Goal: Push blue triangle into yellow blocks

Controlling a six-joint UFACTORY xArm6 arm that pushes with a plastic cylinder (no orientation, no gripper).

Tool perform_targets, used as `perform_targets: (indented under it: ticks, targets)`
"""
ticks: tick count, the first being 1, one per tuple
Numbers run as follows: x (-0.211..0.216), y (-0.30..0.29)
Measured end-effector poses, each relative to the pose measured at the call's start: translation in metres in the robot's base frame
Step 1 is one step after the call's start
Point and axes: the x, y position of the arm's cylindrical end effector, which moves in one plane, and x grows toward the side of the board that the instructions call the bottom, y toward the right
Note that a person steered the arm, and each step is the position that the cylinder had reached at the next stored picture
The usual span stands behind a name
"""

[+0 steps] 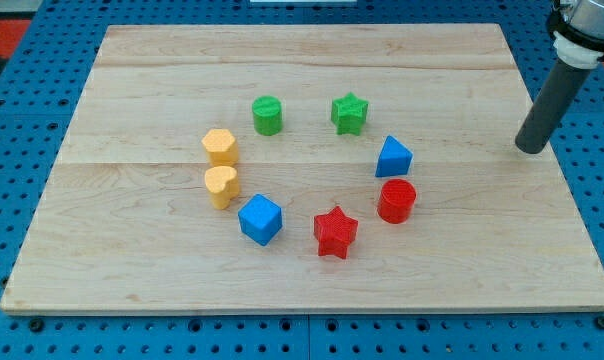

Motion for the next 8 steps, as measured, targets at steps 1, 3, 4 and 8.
perform_targets:
  ticks: [1,3,4,8]
  targets:
    - [0.027,-0.010]
    - [0.122,-0.017]
    - [0.149,-0.049]
    - [0.195,-0.194]
